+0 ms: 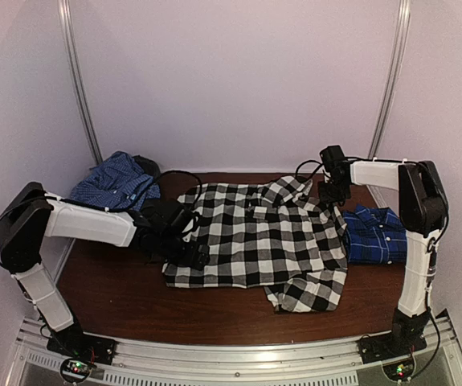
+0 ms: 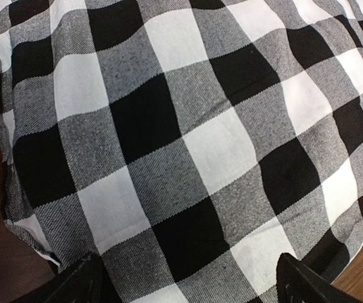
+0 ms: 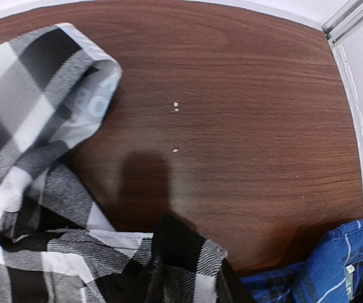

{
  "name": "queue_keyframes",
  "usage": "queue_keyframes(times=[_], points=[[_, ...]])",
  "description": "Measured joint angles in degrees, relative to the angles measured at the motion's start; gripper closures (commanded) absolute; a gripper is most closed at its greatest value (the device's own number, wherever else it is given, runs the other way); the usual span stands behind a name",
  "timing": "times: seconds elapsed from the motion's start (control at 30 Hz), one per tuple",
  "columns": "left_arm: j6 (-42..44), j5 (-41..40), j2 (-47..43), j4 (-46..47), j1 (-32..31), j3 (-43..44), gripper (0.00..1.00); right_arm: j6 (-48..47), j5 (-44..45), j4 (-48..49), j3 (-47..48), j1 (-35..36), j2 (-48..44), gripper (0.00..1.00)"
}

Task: Fold and stack the long sleeve shirts
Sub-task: Adjust the corner of the shirt at the center of the board.

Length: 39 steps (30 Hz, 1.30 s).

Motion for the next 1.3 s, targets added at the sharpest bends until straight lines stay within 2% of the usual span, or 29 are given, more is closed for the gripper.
queue_keyframes(times=[0.1,0.3,0.57,0.73,0.97,1.3], points=[[0.0,-0.1,0.4,0.0,0.0,0.0,0.02,-0.4,1.8,-1.2,2.3,-1.2,2.3,0.68],[0.0,-0.3,1.9,0.2,0.0,-0.3,0.02,-0.4,4.8,-2.4,1.7,-1.9,1.2,0.68],[0.2,-1.2,2.7,2.0,0.0,-2.3,0.03,-0.3,5.3,-1.0,-6.3,-0.1,-9.1,0.64],[0.1,-2.0,2.2,5.2,-0.2,-4.4,0.03,-0.5,2.1,2.6,-7.1,2.4,-10.5,0.74],[0.1,-2.5,1.0,8.8,-0.3,-7.0,0.03,-0.6,-7.0,5.9,-7.6,3.9,-6.1,0.75],[-0.4,-3.7,-1.4,11.0,-0.3,-11.2,0.03,-0.4,-10.4,7.0,-3.8,1.8,4.8,0.74]])
